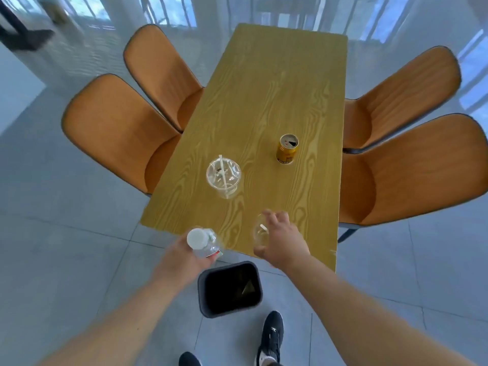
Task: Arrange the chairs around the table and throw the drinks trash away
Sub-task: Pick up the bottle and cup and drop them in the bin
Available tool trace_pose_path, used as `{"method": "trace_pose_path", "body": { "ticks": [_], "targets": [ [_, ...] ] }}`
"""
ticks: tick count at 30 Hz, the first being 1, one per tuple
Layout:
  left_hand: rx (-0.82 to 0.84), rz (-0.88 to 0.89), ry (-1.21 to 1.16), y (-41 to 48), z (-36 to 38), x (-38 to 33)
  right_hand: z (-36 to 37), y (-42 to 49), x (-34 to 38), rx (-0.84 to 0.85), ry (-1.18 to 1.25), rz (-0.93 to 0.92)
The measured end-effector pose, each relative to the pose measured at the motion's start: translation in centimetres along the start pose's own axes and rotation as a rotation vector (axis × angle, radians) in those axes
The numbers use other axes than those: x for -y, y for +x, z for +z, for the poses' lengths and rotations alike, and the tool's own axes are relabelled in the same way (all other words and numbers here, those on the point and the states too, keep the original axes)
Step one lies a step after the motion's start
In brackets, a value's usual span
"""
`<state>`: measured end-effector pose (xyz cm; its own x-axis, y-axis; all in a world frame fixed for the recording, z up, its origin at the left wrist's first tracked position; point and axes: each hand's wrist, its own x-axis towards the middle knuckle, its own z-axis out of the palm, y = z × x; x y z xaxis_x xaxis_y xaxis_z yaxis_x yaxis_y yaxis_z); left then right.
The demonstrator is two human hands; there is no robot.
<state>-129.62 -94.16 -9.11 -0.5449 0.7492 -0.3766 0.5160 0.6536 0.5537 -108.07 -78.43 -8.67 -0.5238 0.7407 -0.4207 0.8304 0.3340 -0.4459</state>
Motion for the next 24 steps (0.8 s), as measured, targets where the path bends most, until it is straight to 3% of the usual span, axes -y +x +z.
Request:
{"method": "trace_pose_path", "body": {
  "ticks": [3, 7, 14, 18, 24],
  "targets": [
    [0.144, -0.063, 0.105, -4.2, -0.2, 2.6, 2.9, -4.6, 1.2, 0.119, -0.032, -0.096],
    [0.168, -0.047, 0.044, -9.6, 0.0, 5.6, 6.5, -9.7, 1.8, 0.264, 0.03, 0.017],
    [-0.012, 0.088, 0.052, -13.8, -2.7, 6.5, 6.9, -14.5, 4.5, -0.034, 0.193, 0.034],
    [-0.093, 0.111, 0.075, -14.9, -3.7, 5.6, 6.6, -15.6, 5.2, -0.028, 0.182, 0.017],
    [0.014, 0.12, 0.068, -14.7, -3.6, 4.9, 7.3, -16.3, 3.8, -0.045, 0.157, 0.012]
  ]
}}
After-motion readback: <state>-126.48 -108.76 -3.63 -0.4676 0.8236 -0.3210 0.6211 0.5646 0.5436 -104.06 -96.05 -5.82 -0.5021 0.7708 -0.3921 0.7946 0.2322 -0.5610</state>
